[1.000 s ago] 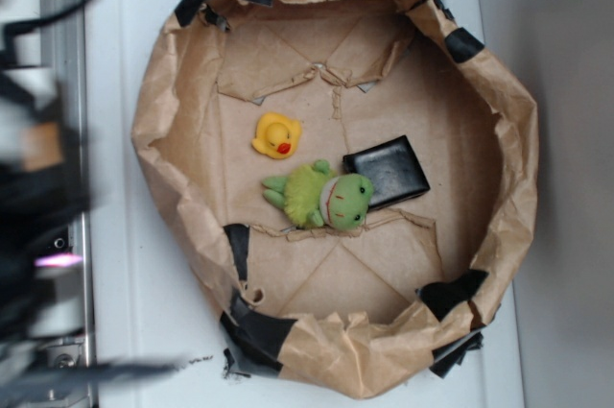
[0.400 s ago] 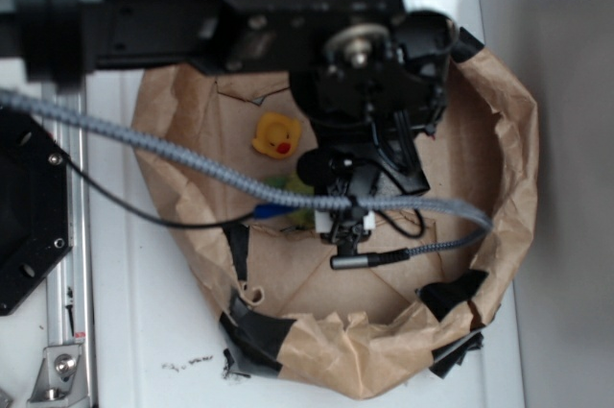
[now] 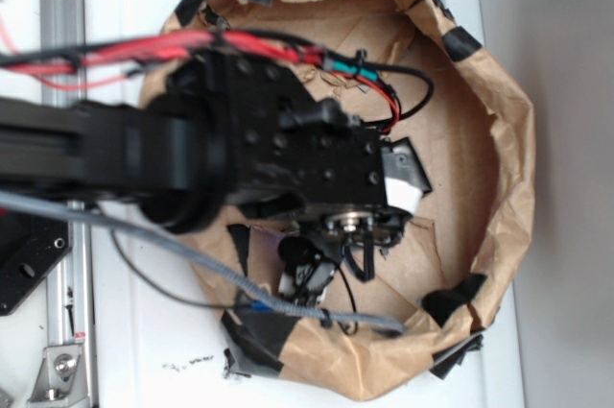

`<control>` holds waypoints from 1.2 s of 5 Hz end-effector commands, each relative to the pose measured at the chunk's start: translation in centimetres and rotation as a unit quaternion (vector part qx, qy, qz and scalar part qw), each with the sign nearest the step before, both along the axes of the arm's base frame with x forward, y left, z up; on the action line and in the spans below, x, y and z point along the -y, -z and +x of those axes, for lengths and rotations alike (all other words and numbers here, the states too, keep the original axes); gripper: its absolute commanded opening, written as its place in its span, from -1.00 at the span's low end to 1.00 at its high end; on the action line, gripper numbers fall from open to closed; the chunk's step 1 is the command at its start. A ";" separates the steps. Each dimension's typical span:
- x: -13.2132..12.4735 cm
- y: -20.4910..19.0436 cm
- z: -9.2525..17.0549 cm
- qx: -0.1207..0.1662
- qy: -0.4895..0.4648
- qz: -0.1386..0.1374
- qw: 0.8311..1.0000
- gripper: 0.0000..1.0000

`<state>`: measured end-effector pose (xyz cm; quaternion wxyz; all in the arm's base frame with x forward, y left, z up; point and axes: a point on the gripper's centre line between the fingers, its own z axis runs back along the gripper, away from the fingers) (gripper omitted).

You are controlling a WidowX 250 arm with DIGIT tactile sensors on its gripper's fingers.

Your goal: Grab the green animal.

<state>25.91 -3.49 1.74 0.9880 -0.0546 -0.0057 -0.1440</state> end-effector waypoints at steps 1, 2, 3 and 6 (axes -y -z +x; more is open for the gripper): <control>0.9 0.4 0.9 0.010 0.005 0.054 0.998 -1.00; -0.9 -4.3 1.3 0.017 -0.005 0.101 0.995 -1.00; -1.6 -9.0 -0.3 -0.070 0.027 0.055 0.996 -1.00; -3.3 -19.0 -3.5 0.039 -0.268 0.056 0.961 -1.00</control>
